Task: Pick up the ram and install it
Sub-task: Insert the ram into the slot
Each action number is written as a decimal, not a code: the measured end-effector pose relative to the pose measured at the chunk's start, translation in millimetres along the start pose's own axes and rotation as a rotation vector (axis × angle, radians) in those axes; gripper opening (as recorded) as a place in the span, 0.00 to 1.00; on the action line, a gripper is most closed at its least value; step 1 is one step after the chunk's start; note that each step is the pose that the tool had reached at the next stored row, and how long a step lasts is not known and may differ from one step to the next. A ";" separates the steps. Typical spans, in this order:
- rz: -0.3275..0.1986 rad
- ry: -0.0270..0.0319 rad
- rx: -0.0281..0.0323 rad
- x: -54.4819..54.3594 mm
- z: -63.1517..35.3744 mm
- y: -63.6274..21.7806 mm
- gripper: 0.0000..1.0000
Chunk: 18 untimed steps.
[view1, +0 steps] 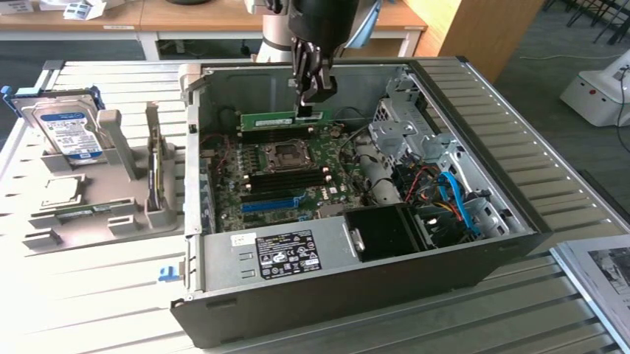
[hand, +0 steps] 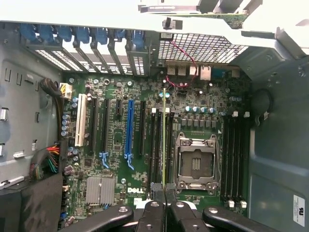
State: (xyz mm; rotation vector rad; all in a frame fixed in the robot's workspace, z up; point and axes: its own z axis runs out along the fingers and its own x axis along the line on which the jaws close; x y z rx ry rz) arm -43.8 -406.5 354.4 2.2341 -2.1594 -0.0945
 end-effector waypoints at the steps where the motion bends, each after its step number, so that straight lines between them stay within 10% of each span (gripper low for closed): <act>1: 0.000 -0.0001 0.0001 0.0 1.0 -0.1 0.11; 18: 0.000 0.0001 0.0004 0.4 18.8 -1.3 0.11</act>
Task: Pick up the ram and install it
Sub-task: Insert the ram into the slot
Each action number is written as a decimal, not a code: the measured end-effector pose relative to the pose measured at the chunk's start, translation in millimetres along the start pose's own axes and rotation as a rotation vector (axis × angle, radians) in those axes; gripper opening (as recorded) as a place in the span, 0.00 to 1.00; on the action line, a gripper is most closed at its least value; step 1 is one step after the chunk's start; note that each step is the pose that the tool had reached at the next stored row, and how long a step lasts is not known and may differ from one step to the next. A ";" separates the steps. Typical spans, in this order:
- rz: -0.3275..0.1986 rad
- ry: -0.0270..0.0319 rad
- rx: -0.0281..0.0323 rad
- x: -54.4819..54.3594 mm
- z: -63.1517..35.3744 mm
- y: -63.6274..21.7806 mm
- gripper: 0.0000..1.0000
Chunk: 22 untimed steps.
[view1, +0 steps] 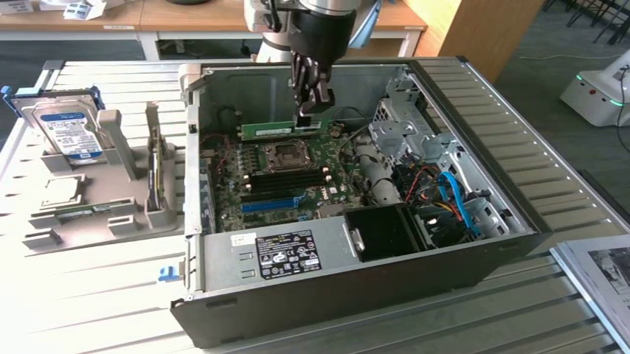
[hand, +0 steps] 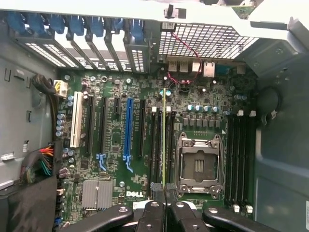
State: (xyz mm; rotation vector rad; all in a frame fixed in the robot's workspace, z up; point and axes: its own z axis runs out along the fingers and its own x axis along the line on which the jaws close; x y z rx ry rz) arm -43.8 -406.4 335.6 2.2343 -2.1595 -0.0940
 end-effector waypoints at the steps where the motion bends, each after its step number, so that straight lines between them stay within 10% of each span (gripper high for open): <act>1: 0.000 0.0000 0.0000 0.0 1.1 -0.1 0.11; 22: 0.000 -0.0001 0.0004 0.5 26.4 -1.7 0.11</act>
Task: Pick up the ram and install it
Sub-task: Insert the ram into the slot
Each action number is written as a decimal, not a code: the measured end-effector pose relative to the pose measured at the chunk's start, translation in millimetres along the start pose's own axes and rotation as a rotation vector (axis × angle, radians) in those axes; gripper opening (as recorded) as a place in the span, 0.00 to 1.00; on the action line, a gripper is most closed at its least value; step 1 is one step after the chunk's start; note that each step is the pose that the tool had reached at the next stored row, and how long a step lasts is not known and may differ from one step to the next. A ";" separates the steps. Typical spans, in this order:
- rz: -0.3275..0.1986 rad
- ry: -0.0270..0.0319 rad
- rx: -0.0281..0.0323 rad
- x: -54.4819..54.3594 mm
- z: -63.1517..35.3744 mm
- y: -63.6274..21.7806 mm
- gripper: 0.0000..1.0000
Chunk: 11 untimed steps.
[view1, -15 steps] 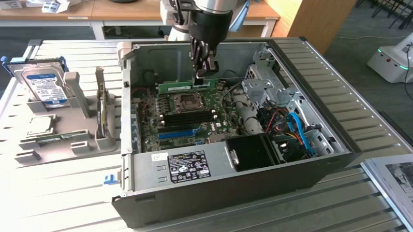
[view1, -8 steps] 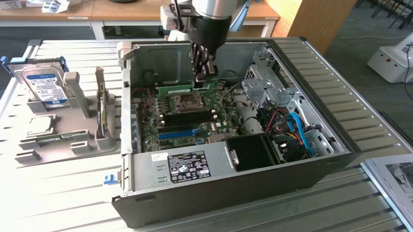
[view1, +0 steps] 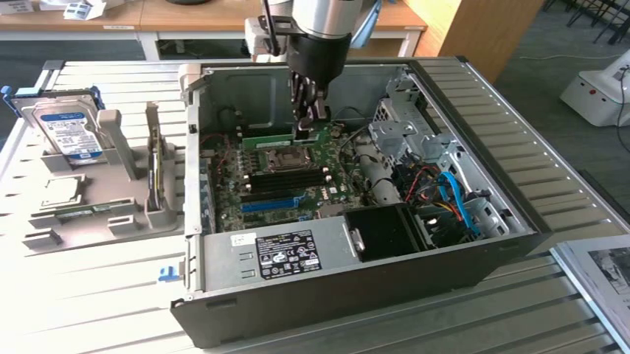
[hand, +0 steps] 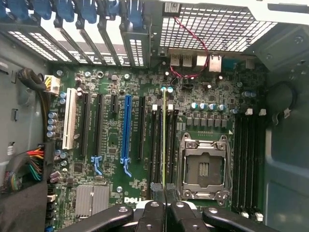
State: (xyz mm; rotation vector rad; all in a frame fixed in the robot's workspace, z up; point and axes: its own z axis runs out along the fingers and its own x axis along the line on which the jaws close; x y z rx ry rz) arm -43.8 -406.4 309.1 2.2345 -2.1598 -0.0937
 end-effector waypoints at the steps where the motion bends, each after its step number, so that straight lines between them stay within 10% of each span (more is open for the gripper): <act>1: 0.000 0.0001 0.0000 0.0 1.1 -0.1 0.11; 11: 0.000 0.0001 0.0001 0.3 11.9 -0.8 0.11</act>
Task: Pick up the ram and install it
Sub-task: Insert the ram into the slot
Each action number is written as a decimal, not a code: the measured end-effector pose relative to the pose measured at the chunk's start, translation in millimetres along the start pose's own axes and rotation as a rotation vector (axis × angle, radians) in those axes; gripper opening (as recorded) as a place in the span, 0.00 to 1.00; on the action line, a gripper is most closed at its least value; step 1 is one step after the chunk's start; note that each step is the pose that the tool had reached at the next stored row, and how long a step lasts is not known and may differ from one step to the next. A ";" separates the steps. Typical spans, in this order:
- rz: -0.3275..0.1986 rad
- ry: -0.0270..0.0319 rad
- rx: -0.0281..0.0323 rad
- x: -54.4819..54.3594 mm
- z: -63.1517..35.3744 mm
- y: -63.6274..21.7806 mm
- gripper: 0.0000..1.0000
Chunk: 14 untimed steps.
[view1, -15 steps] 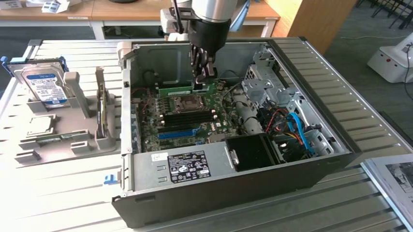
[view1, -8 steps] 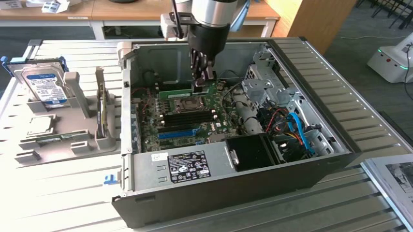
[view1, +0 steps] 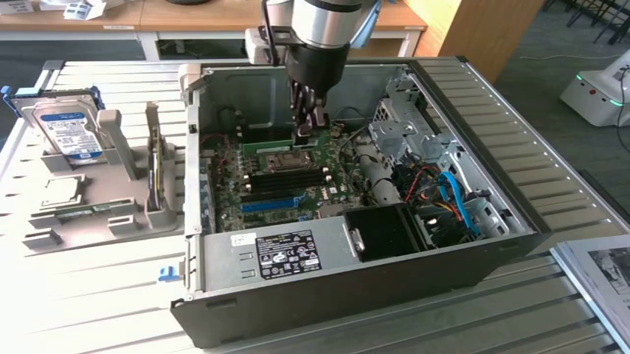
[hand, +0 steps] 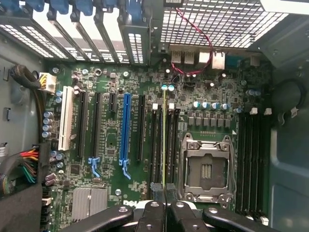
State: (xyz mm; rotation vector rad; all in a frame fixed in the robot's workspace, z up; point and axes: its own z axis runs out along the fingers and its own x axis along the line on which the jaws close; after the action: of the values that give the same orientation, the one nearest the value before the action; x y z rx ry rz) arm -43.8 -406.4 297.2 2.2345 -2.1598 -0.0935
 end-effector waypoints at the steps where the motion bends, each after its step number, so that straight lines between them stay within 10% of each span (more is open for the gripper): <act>1: 0.000 0.0001 0.0000 0.0 1.1 -0.1 0.11; 14: 0.000 -0.0001 0.0001 0.3 13.7 -2.6 0.11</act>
State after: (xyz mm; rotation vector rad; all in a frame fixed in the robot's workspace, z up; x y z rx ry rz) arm -42.1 -406.4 283.3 2.2346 -2.1600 -0.0936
